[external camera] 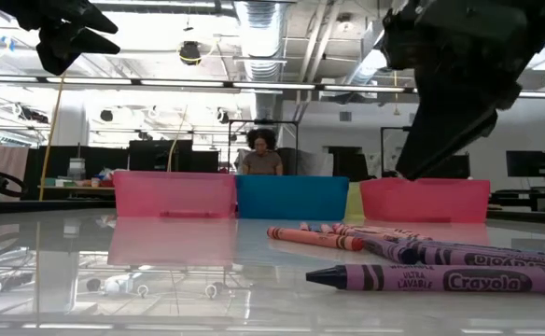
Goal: Sort crayons
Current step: Put the pink crayon into the pink bin
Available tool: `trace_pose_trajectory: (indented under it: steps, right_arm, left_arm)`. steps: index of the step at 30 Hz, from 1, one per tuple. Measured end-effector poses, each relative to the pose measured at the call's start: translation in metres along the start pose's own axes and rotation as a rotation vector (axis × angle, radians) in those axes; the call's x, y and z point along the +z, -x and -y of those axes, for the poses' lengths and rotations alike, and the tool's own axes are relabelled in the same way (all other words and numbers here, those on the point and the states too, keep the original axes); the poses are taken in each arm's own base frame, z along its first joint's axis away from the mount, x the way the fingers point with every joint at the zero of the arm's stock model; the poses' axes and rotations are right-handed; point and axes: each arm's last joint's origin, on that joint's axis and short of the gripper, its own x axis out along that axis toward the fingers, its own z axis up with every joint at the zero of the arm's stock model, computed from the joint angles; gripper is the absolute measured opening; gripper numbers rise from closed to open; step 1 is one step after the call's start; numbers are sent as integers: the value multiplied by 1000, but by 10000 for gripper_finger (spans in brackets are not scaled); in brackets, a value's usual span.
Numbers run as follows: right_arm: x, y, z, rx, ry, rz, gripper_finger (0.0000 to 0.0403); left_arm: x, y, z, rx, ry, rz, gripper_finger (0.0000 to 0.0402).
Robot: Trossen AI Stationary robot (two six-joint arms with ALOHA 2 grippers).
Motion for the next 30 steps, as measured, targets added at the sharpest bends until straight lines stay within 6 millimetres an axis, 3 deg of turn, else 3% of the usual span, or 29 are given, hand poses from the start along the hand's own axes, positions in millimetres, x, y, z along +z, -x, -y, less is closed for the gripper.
trace_pose_trajectory:
  steps: [12,30]
  right_arm:
    - [-13,-32,-6,-69,34,-33,102]
    - [-2,-34,-9,-129,38,53,102]
  left_arm:
    - [0,0,0,0,-2,-1,139]
    - [0,0,0,0,-2,-1,139]
